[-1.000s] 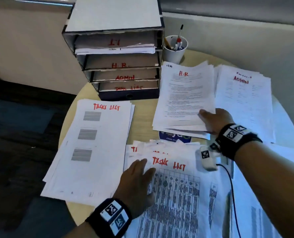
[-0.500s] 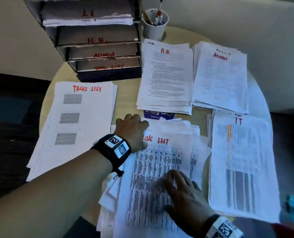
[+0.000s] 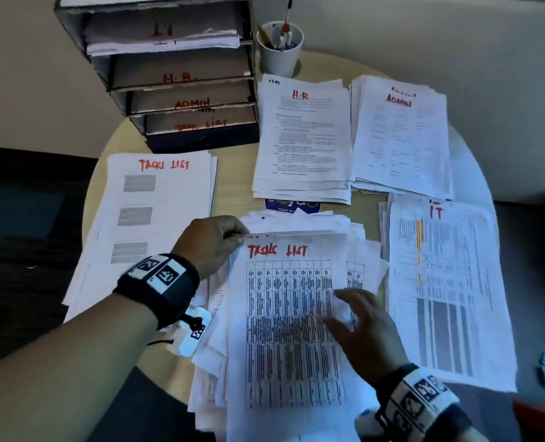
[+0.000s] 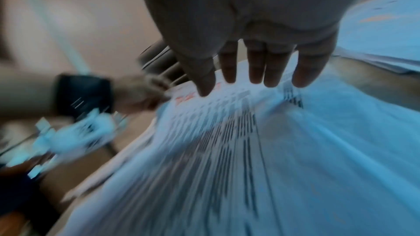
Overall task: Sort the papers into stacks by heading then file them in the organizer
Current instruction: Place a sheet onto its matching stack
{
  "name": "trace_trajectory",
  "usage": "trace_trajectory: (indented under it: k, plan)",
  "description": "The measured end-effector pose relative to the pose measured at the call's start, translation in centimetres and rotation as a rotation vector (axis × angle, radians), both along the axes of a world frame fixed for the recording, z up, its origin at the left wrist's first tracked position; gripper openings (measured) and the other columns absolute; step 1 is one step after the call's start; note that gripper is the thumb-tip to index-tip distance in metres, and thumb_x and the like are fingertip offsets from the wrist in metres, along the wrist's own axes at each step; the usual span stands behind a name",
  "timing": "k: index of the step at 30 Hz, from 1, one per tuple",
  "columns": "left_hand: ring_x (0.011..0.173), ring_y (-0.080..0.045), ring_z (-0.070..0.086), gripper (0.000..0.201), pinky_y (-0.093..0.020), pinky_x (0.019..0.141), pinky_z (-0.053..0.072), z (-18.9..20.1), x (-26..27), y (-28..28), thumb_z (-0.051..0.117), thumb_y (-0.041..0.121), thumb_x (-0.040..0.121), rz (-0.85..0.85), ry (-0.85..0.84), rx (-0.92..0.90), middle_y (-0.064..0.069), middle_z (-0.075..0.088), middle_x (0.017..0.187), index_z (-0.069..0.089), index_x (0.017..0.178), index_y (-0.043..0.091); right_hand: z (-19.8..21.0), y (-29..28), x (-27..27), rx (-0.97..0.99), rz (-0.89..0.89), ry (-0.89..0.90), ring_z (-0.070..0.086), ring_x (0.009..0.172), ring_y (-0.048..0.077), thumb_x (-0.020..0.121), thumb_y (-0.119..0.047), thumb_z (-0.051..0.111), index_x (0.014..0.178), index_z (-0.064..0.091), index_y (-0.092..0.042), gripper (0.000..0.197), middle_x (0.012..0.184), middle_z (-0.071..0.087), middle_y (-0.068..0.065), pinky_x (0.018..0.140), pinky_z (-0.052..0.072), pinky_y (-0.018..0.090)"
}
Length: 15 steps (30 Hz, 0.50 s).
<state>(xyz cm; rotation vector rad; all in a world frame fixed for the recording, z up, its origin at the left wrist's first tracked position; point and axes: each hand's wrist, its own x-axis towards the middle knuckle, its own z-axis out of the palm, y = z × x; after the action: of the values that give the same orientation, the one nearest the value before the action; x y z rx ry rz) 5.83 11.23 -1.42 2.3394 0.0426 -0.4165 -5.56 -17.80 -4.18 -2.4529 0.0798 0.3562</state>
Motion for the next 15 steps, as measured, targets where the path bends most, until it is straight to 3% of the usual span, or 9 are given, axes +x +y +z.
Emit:
trace_trajectory:
  k: [3,5,8,10,13,15]
  plan:
    - [0.078,-0.001,0.061,0.011,-0.018,0.066,0.042,0.3,-0.6,0.2,0.069,0.022,0.092,0.033,-0.073,-0.039,0.014,0.069,0.082,0.069,0.083,0.028,0.6,0.0,2.3,0.072,-0.261,0.037,0.059,0.105,0.014,0.079,-0.035,0.078,0.132,0.054,-0.023,0.059,0.122,0.058,-0.005,0.094,0.05,0.036]
    - [0.076,-0.008,0.061,0.011,-0.022,0.066,0.043,0.4,-0.7,0.0,0.069,0.026,0.093,0.042,-0.116,-0.057,0.011,0.068,0.079,0.067,0.081,0.026,1.5,0.4,3.9,0.144,-0.336,0.067,0.06,0.1,0.011,0.077,-0.037,0.08,0.13,0.052,-0.027,0.061,0.115,0.059,-0.01,0.088,0.052,0.035]
    - [0.078,-0.023,0.062,0.023,-0.03,0.068,0.049,0.2,-0.9,-0.3,0.065,0.037,0.094,0.016,-0.163,-0.091,0.0,0.068,0.077,0.063,0.08,0.019,2.0,0.6,6.0,0.246,-0.453,0.067,0.064,0.08,0.013,0.077,-0.032,0.081,0.098,0.059,-0.022,0.032,0.09,0.067,-0.006,0.065,0.052,0.028]
    - [0.073,-0.028,0.059,0.034,-0.033,0.065,0.049,-0.3,-1.0,-0.4,0.06,0.046,0.095,0.007,-0.171,-0.093,-0.004,0.063,0.07,0.057,0.076,0.017,1.8,0.4,7.1,0.262,-0.491,0.043,0.066,0.074,0.022,0.079,-0.03,0.079,0.086,0.063,-0.013,0.024,0.08,0.069,0.002,0.064,0.055,0.033]
    - [0.065,-0.019,0.054,0.034,-0.029,0.061,0.045,-1.2,-0.8,0.0,0.059,0.043,0.097,0.016,-0.112,-0.081,0.002,0.059,0.065,0.054,0.073,0.02,1.7,-0.4,7.3,0.213,-0.468,-0.01,0.05,0.055,0.02,0.087,-0.029,0.07,0.066,0.057,-0.006,0.033,0.057,0.054,0.004,0.054,0.04,0.029]
    - [0.067,-0.011,0.055,0.022,-0.025,0.064,0.045,-2.1,-0.6,0.4,0.064,0.032,0.096,0.013,-0.044,-0.15,0.006,0.063,0.071,0.059,0.077,0.022,1.6,-1.6,7.0,0.173,-0.501,-0.066,0.042,0.053,0.019,0.09,-0.031,0.065,0.066,0.055,-0.004,0.037,0.055,0.047,0.008,0.054,0.035,0.029]
